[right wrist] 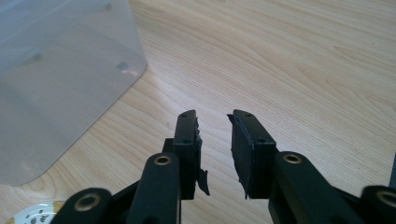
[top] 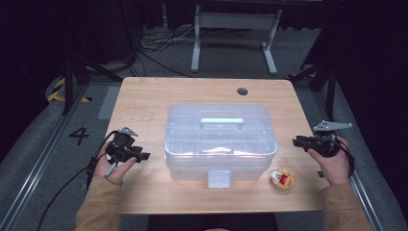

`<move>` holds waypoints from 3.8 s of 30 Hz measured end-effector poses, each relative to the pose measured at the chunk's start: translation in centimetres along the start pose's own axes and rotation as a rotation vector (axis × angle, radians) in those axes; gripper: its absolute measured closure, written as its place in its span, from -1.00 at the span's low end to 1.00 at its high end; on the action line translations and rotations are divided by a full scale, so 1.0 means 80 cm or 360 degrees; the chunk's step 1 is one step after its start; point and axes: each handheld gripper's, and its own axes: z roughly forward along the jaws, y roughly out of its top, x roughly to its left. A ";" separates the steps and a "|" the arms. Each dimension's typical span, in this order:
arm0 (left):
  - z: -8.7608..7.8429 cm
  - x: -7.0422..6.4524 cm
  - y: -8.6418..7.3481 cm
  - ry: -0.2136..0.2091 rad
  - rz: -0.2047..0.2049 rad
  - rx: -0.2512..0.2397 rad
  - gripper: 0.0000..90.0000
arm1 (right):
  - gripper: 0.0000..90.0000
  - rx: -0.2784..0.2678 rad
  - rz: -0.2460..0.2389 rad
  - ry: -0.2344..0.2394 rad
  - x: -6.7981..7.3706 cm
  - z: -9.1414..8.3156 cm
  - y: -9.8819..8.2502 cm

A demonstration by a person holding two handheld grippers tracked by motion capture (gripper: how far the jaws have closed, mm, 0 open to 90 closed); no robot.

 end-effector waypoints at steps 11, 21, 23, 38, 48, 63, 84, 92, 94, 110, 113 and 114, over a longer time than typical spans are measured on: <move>-0.032 -0.006 0.014 -0.0003 0.0025 -0.0080 0.20 | 0.56 -0.0013 0.0063 0.0067 0.001 0.000 0.000; -0.072 -0.033 0.052 -0.0035 0.0143 -0.0154 0.19 | 0.59 -0.0094 0.0160 0.0094 -0.009 -0.010 -0.009; -0.076 -0.040 0.063 -0.0033 0.0179 -0.0151 0.19 | 0.58 -0.0098 0.0164 0.0090 -0.010 -0.009 -0.009; -0.103 -0.084 0.110 -0.0112 0.0358 -0.0179 0.18 | 0.48 -0.0058 0.0175 0.0102 -0.007 -0.007 -0.017; -0.107 -0.112 0.138 -0.0181 0.0488 -0.0182 0.18 | 0.45 -0.0034 0.0173 0.0102 -0.004 -0.005 -0.024; -0.081 -0.153 0.178 -0.0307 0.0663 -0.0140 0.17 | 0.41 -0.0040 0.0186 0.0110 0.002 -0.011 -0.032; -0.031 -0.182 0.210 -0.0300 0.0730 -0.0054 0.17 | 0.38 -0.0031 0.0149 0.0145 0.009 -0.006 -0.030; -0.028 -0.185 0.209 -0.0170 0.0782 -0.0089 0.59 | 0.37 -0.0027 0.0146 0.0149 0.011 -0.006 -0.031; -0.029 -0.186 0.208 -0.0150 0.0782 -0.0093 0.60 | 0.37 -0.0026 0.0147 0.0150 0.011 -0.006 -0.031; -0.034 -0.182 0.222 -0.0121 0.0742 -0.0077 0.64 | 0.54 -0.0091 0.0063 0.0208 0.028 -0.018 -0.019; -0.035 -0.182 0.227 -0.0116 0.0737 -0.0062 0.64 | 0.65 -0.0117 0.0041 0.0238 0.031 -0.021 -0.016; -0.036 -0.181 0.230 -0.0114 0.0743 -0.0058 0.64 | 0.70 -0.0129 0.0025 0.0246 0.032 -0.023 -0.016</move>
